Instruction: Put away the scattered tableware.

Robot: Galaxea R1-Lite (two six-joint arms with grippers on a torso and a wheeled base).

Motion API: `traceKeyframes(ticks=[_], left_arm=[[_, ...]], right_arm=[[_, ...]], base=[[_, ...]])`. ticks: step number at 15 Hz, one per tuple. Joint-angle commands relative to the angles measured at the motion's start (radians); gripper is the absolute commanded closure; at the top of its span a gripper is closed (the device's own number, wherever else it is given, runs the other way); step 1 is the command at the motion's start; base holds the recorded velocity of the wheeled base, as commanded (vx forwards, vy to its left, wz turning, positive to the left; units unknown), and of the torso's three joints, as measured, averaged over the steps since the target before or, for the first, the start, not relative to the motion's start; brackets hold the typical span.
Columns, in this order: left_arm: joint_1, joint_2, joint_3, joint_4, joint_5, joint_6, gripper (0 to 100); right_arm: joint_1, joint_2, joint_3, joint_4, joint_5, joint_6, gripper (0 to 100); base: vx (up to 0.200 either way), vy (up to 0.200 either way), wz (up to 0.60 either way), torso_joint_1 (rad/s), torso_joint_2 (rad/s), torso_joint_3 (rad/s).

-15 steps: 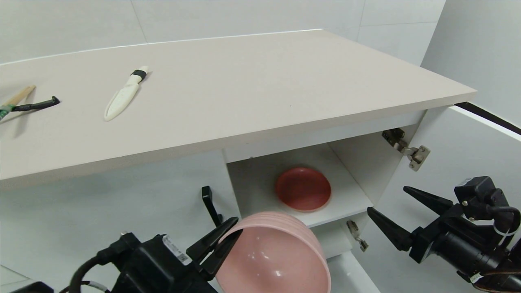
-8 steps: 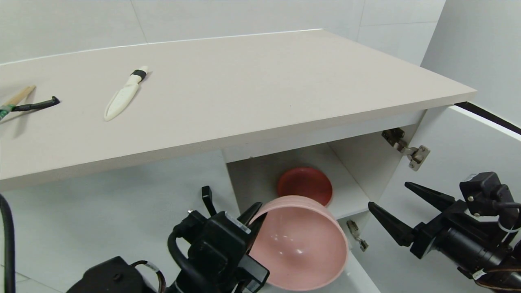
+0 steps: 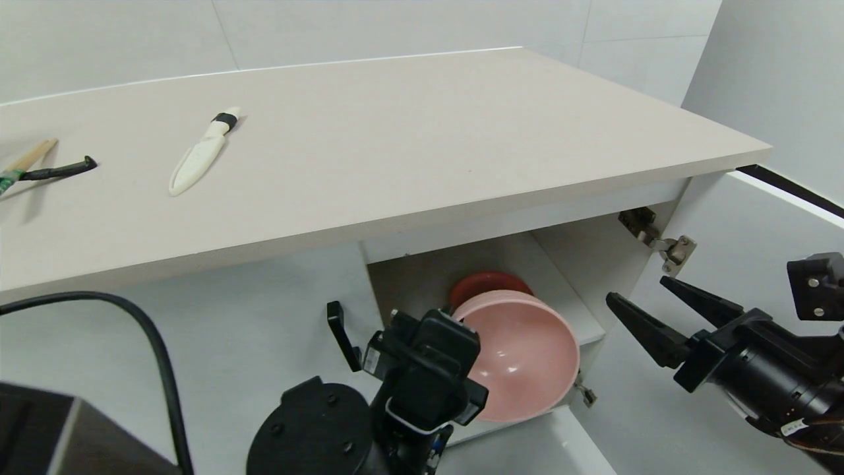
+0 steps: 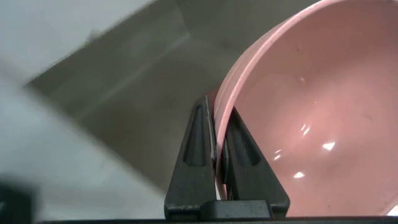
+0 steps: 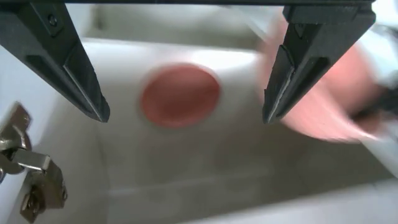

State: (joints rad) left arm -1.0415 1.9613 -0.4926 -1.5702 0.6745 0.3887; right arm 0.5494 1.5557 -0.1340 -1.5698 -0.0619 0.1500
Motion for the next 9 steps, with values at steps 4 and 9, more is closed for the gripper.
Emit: traceKeyframes(ticks=[4,9], left_arm=[[0.001,0.134,-0.135,-0.001,0.033,-0.001,100],[-0.011,0.157,-0.201,-0.001,0.031,0.001,100]], right_arm=[[0.001,0.006,-0.007,-0.001,0.001,0.002,0],[0.053,0.032,0.047,-0.001,0.002,-0.018,0]], base=[[0.0,0.0,0.0,0.0,0.0,0.0],[0.0,0.0,0.0,0.0,0.0,0.0]])
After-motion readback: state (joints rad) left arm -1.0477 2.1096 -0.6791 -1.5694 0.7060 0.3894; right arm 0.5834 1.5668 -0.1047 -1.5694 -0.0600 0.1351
